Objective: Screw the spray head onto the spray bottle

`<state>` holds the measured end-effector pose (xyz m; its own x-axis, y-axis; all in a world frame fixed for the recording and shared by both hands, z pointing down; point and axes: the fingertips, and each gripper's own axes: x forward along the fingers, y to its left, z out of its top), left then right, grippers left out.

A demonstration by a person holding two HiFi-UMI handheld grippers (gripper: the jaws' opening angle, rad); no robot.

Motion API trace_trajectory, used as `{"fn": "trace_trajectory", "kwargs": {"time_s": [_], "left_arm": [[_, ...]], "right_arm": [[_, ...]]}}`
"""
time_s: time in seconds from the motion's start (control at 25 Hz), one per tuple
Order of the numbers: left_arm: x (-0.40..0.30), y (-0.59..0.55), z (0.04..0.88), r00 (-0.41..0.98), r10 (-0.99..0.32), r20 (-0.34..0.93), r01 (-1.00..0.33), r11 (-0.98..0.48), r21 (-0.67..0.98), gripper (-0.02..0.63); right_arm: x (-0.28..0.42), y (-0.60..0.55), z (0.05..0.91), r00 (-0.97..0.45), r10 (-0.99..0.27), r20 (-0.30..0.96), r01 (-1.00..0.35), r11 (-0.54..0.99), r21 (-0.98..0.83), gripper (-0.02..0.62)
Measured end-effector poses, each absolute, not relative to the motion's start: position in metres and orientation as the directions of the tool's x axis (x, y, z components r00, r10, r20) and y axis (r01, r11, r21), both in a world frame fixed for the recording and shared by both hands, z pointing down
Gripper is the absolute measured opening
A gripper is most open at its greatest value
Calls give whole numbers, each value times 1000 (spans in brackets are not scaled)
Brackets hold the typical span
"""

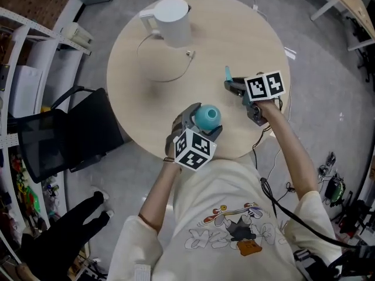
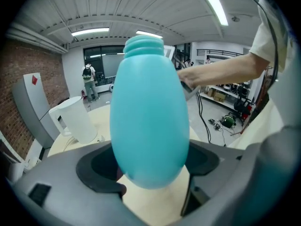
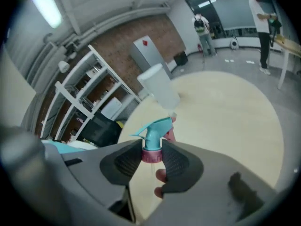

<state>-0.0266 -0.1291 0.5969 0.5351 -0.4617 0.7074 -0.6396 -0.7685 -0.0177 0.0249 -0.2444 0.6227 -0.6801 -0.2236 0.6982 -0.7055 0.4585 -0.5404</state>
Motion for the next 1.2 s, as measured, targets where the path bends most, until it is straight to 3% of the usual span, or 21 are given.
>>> {"fn": "trace_trajectory", "kwargs": {"time_s": [0.24,0.48,0.76,1.2], "left_arm": [[-14,-128,556,605,-402,687,-554,-832,2,416],[1,-98,502,708,-202,677,-357,-929,96,416],[9,-62,484,697,-45,715,-201,-970,135,416],[12,-49,470,672,-27,740,-150,-984,100,416]], "right_arm": [[1,-239,405,-822,-414,392,-560,714,-421,132],[-7,-179,269,-916,-372,148,-400,841,-364,132],[1,-127,196,-944,-330,-28,-308,906,-289,132],[5,-106,205,-961,-271,-57,-253,943,-219,132]]}}
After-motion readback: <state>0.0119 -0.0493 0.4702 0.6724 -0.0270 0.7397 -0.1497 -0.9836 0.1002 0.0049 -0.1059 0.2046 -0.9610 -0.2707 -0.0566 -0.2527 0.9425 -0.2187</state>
